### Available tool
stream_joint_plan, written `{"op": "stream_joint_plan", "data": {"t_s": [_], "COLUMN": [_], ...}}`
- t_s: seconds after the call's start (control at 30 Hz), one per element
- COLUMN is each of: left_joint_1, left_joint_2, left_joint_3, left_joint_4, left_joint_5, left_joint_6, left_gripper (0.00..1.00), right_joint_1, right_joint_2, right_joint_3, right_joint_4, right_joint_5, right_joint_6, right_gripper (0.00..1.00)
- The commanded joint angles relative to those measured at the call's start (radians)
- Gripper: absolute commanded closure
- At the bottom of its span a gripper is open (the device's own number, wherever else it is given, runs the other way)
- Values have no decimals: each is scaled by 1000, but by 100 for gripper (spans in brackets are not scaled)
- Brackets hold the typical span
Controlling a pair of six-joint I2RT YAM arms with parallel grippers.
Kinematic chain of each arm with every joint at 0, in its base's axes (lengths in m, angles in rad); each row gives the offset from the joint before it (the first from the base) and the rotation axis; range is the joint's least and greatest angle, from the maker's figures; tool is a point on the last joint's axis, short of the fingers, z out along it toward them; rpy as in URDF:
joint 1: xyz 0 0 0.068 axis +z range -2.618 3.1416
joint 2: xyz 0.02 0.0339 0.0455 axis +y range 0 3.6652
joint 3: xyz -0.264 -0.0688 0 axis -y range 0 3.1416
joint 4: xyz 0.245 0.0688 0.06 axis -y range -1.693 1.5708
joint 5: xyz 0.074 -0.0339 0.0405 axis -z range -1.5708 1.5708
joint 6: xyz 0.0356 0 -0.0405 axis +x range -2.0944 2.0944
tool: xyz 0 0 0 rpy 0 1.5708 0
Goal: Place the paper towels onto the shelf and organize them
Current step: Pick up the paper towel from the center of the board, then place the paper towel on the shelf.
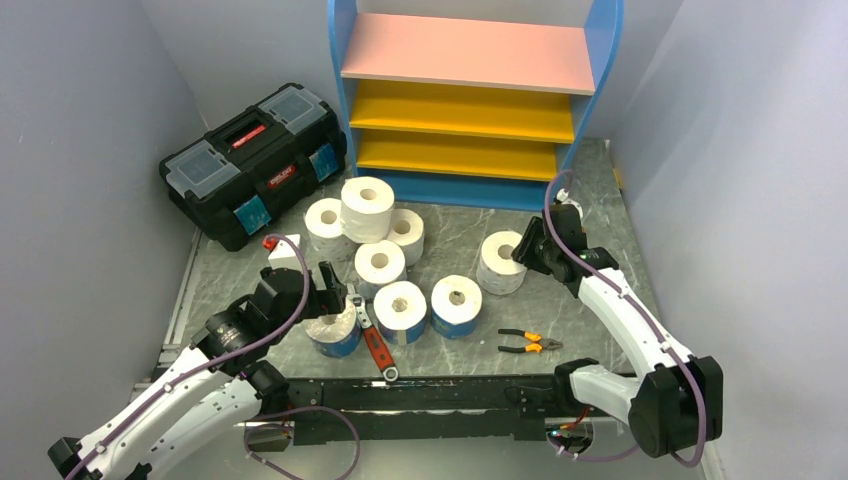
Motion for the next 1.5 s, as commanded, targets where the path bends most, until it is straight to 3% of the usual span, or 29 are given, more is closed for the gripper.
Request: {"op": "stream_joint_plan", "data": {"t_s": [0.0,0.47,0.9,1.1,1.47], "left_joint_1": [-3,-3,-2,-4,-3], "left_joint_2": [0,2,-25,-38,-33], "left_joint_3": [30,50,57,55,62], "left_joint_4": [13,5,-13,-11,12], "left_joint_5": [6,3,-7,-7,16], "left_joint_6": [-14,1,2,5,7], "left_gripper": [3,3,3,3,3], "right_joint_1": [15,41,40,41,36], "right_joint_2": [-34,-97,-47,52,113], "right_joint_3": [58,185,400,603,764], "right_joint_4": [10,-81,-185,-332,-443], "right_joint_5": [2,-6,10,57,221], "right_joint_6": [-10,2,93,144,304], "right_gripper": [64,65,68,68,65]}}
